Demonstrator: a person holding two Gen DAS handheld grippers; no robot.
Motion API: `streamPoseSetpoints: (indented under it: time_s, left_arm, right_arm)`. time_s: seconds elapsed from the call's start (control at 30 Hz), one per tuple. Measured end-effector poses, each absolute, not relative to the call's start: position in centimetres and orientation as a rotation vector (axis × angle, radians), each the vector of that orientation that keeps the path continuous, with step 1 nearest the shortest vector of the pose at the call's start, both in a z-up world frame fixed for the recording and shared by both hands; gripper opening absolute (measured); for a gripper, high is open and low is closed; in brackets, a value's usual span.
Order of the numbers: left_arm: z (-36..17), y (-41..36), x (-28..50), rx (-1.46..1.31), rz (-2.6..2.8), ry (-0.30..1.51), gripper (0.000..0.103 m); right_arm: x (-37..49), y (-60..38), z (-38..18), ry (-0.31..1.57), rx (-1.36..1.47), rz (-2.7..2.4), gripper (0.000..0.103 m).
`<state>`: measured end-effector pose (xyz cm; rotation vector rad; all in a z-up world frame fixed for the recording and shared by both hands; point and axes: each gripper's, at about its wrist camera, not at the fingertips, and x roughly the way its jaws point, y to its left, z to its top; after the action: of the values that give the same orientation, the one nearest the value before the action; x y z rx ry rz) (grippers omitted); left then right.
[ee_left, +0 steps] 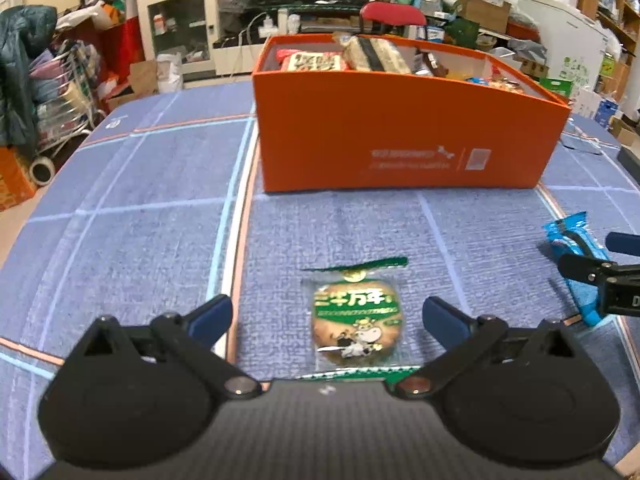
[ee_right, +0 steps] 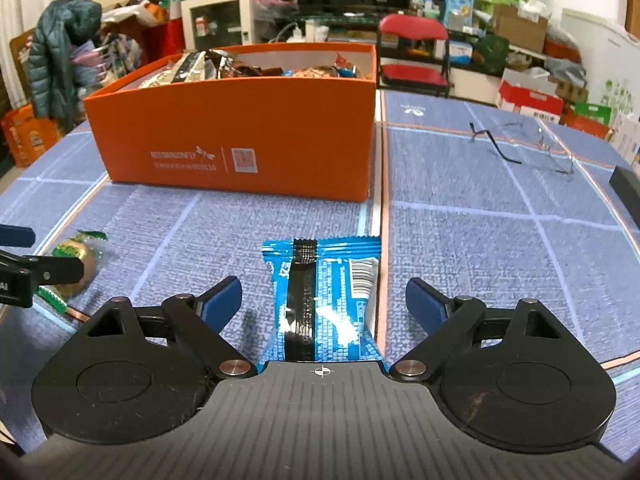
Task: Organize snacks
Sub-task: 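Position the left tool fingers around the green-wrapped round cake packet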
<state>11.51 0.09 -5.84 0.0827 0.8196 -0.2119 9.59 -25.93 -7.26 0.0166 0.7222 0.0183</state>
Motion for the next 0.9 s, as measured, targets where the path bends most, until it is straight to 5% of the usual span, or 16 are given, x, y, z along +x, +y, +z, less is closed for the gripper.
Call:
streamPoseSetpoints:
  time_s: [0.9]
  left_arm:
    - [-7.4, -0.6, 12.7, 0.081, -0.158, 0.873, 0.102]
  right_arm:
    - [10.4, -24.7, -8.4, 0.763, -0.005, 0.021, 0.077]
